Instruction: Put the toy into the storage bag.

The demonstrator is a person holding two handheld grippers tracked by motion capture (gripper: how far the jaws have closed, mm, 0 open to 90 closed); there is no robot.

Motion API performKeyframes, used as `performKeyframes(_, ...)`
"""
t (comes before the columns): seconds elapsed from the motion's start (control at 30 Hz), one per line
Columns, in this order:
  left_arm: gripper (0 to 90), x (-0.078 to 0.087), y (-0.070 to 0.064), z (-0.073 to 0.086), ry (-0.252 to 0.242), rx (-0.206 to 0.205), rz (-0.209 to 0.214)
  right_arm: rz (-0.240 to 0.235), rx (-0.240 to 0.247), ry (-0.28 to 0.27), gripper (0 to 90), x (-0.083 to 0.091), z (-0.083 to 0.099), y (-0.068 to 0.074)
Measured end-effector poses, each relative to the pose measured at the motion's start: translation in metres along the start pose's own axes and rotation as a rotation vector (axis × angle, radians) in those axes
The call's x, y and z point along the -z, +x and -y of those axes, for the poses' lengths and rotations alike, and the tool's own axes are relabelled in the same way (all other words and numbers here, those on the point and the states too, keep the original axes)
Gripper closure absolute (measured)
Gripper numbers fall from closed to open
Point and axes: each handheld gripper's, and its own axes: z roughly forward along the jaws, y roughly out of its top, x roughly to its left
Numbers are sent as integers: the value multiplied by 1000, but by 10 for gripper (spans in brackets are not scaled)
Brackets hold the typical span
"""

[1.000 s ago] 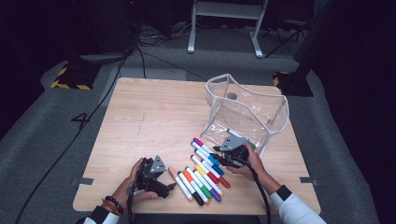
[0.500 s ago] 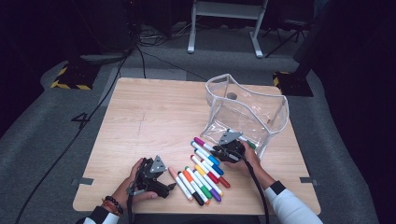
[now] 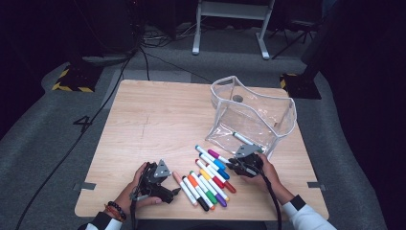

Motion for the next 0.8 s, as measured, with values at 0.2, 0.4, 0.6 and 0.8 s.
performKeyframes(0.2, 5, 0, 0, 0, 0, 0, 0, -8, -42, -8, 763, 26, 31, 7)
performKeyframes(0.4, 5, 0, 0, 0, 0, -1, 0, -30, -84, -17, 762, 47, 57, 4)
performKeyframes(0.6, 5, 0, -1, 0, 0, 2, -2, -50, -85, -16, 760, 63, 76, 2)
performKeyframes(0.8, 5, -1, -3, -1, -1, -8, 6, -54, -55, -17, 642, 68, 82, 2)
